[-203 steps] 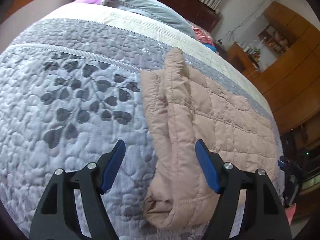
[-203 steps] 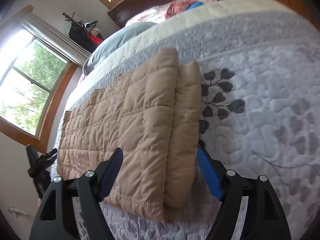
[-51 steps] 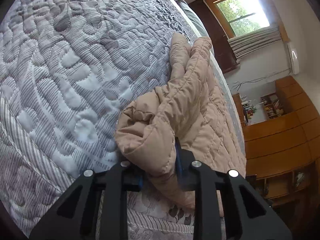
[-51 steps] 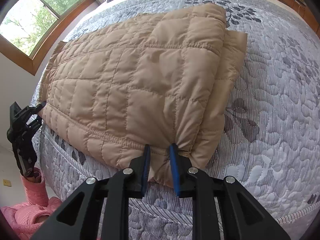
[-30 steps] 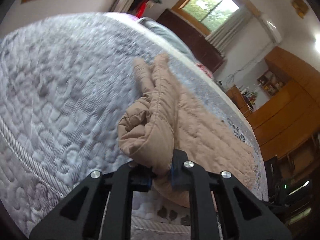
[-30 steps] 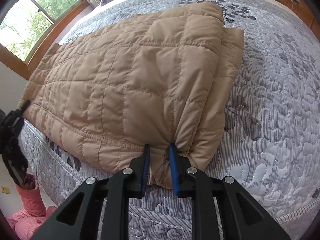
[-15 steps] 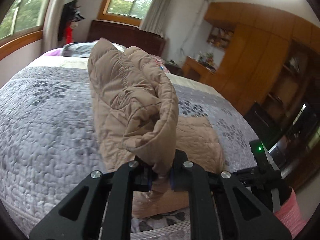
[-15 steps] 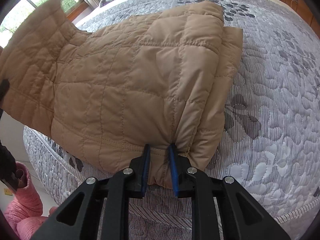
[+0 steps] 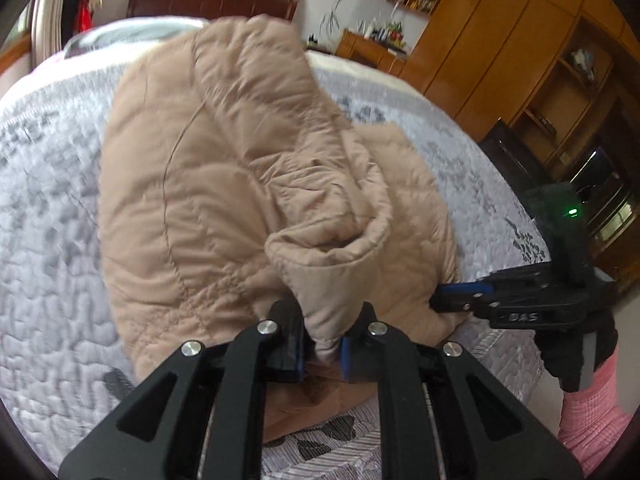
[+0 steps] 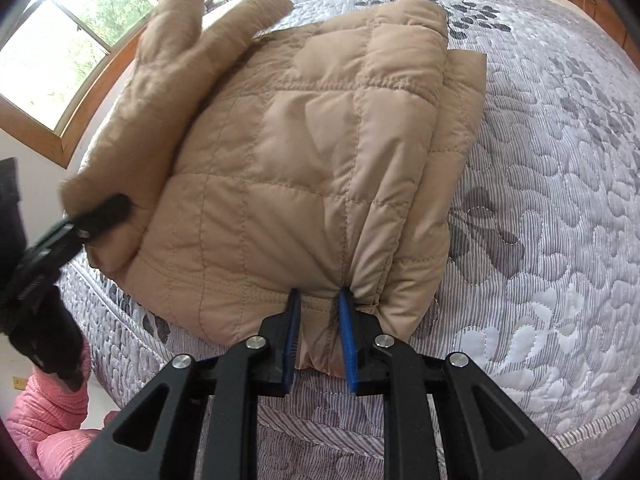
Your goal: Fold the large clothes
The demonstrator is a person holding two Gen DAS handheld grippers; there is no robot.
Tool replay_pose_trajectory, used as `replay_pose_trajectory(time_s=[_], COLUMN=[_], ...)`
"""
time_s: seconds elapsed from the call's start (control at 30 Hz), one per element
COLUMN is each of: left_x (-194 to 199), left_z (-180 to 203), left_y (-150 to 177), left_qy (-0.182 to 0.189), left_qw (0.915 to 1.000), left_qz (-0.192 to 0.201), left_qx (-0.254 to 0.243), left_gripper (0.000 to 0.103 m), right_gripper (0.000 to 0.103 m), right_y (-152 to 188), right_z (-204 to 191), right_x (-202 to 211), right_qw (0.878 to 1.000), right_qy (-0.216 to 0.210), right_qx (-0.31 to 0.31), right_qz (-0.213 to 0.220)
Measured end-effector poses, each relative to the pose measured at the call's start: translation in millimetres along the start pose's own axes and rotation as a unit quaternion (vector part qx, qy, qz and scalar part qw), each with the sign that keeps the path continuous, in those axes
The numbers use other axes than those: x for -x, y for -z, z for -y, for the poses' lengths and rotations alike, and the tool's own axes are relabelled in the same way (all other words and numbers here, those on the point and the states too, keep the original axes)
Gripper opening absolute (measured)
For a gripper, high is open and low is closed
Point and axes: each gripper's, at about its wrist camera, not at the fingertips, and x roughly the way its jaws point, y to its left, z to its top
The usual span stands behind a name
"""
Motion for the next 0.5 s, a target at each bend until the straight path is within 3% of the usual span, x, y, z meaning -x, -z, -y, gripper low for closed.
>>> replay_pose_trajectory(time_s=[0.33,0.5], left_x=[-26,-15], left_z=[0,-11], left_y=[14,9], left_qy=[-0.016,0.010], left_qw=[0.9995,0.9999], left_qz=[0.002,-0.004], left_qx=[-0.028,0.005], left_gripper=[0.012,0.014], right_gripper=[0.019,0.020], right_y=[0,-1], right_z=[-3,-8], right_x=[-2,-1], right_qw=[1.000,1.000], right_qy=[0.007,0.016], right_qx=[0.000,-0.001], right_qz=[0.000,-0.004])
